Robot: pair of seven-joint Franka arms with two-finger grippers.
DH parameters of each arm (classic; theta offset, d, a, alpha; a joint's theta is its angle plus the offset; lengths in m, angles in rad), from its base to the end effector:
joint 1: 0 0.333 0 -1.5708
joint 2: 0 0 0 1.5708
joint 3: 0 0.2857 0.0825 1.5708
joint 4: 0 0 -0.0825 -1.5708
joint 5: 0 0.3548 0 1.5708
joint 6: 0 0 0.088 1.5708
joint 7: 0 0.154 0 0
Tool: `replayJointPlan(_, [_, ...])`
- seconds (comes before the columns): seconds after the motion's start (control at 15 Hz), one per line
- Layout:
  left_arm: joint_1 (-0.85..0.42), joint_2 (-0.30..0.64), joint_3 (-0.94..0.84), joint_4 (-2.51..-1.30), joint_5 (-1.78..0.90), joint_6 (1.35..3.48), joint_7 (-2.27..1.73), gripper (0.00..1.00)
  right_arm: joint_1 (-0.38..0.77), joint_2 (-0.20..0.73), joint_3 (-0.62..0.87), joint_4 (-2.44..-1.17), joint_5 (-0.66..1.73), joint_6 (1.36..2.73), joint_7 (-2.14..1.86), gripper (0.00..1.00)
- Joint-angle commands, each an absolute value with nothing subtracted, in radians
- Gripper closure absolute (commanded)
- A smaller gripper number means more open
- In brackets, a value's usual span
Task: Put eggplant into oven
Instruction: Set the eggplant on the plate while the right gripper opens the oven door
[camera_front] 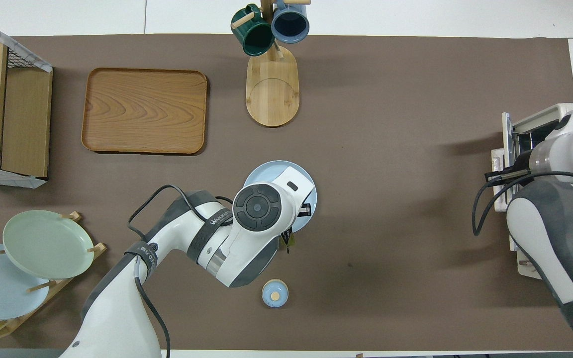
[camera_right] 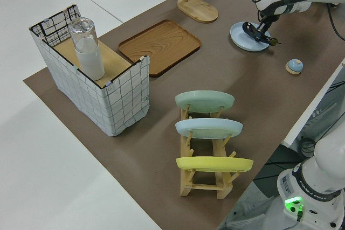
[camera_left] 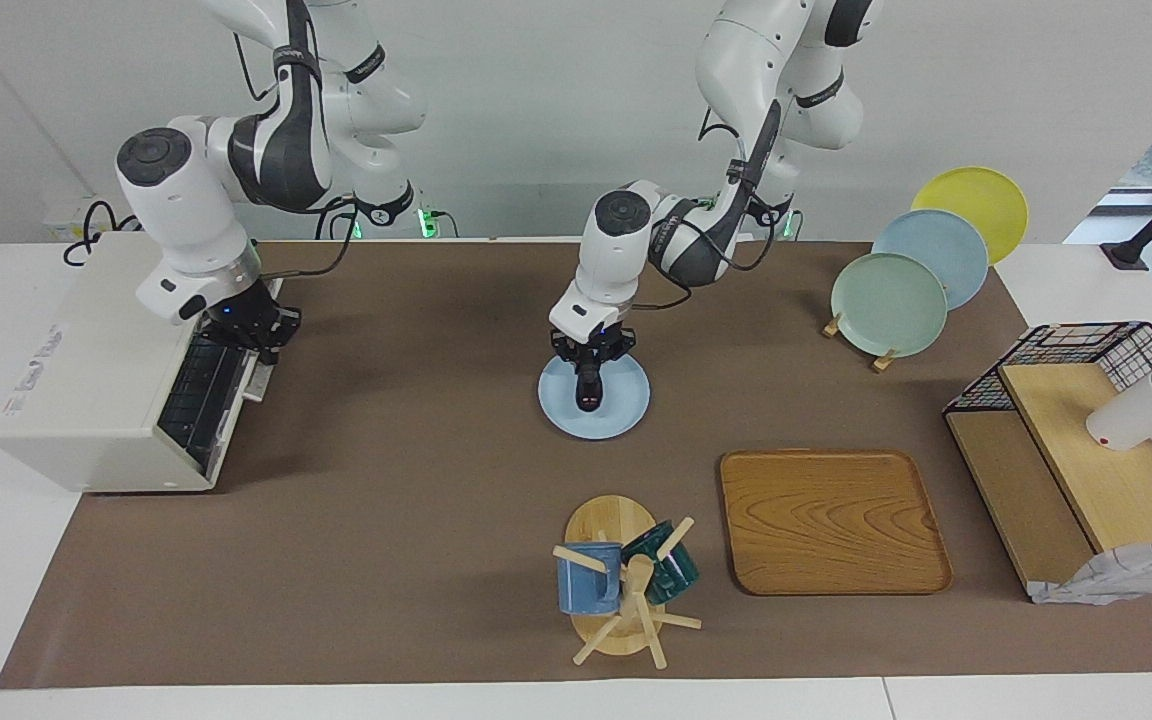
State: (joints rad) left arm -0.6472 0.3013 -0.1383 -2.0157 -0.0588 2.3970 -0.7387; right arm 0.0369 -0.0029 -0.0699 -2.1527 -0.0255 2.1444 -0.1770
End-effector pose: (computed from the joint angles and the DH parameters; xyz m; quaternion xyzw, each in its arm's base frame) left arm 0.4090 -0.4118 0.2564 0.9983 0.0013 0.0013 0.0580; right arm 0.5106 -0.0189 0.3394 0.9968 0.0789 -0.0038 0.0102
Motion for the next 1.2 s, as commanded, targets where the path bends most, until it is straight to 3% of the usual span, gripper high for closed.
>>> replayJointPlan(0.0, [-0.652, 0.281, -0.124, -2.031, -0.075, 2.402, -0.735, 0.01, 0.032, 0.058, -0.084, -2.161, -0.058, 2.272, -0.158, 1.00])
replayJointPlan(0.2, [-0.565, 0.235, -0.121, -1.978, -0.074, 2.286, -0.707, 0.00, 0.061, 0.083, -0.084, -2.200, -0.058, 2.353, -0.104, 1.00])
replayJointPlan(0.73, [-0.269, 0.221, -0.118, -1.629, -0.071, 1.879, -0.523, 0.00, 0.051, 0.166, -0.084, -2.206, -0.058, 2.422, -0.083, 1.00])
replayJointPlan(1.0, [-0.134, 0.160, -0.117, -1.611, -0.064, 1.790, -0.349, 0.00, 0.066, 0.167, -0.084, -2.204, 0.001, 2.424, -0.026, 1.00])
replayJointPlan(1.13, [-0.069, 0.126, -0.117, -1.614, -0.064, 1.737, -0.240, 0.00, 0.136, 0.167, -0.083, -2.203, 0.015, 2.424, 0.041, 1.00])
